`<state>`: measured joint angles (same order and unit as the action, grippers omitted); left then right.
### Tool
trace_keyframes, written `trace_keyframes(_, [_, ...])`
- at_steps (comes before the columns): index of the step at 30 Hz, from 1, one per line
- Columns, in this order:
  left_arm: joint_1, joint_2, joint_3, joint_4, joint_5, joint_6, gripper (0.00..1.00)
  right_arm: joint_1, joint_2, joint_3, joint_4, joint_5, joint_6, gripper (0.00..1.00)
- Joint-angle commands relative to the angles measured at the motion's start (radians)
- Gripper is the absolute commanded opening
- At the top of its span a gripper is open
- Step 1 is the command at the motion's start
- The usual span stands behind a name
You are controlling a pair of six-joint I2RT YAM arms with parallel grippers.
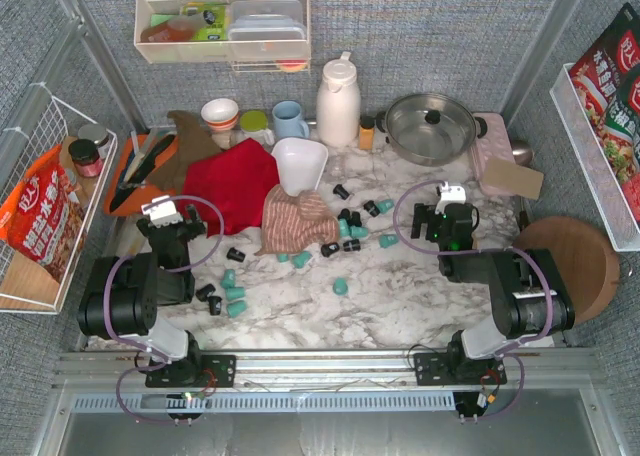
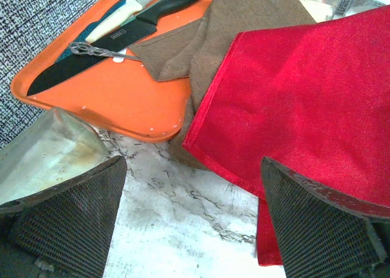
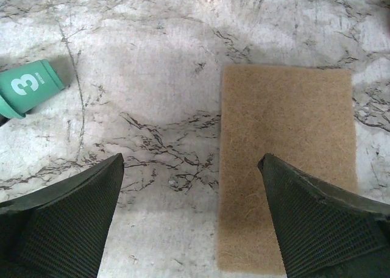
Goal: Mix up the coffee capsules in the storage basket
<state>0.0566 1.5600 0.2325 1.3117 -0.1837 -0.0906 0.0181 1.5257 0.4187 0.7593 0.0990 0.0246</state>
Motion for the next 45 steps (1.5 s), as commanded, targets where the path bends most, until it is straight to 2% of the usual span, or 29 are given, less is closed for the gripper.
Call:
trace_keyframes(1, [0.002, 0.002, 0.001, 0.021, 0.003, -0.005, 0.99, -0.009, -0.001, 0.006, 0.017, -0.026, 0.015, 0.99])
trace_keyframes(25, [0.002, 0.002, 0.001, 0.019, 0.004, -0.005, 0.99, -0.01, -0.014, 0.001, 0.018, -0.023, 0.014, 0.99])
trace_keyframes(30, [0.002, 0.002, 0.001, 0.019, 0.003, -0.005, 0.99, -0.006, -0.099, 0.057, -0.157, 0.035, 0.034, 0.99])
trace_keyframes(34, [0.002, 0.002, 0.001, 0.02, 0.003, -0.005, 0.99, -0.001, -0.222, 0.159, -0.459, 0.054, 0.05, 0.99])
trace_keyframes(38, [0.002, 0.002, 0.001, 0.02, 0.003, -0.005, 0.99, 0.009, -0.29, 0.261, -0.67, 0.131, 0.088, 0.99])
trace_keyframes(45, [0.002, 0.002, 0.001, 0.02, 0.004, -0.005, 0.99, -0.01, -0.394, 0.336, -0.775, 0.245, 0.248, 0.99])
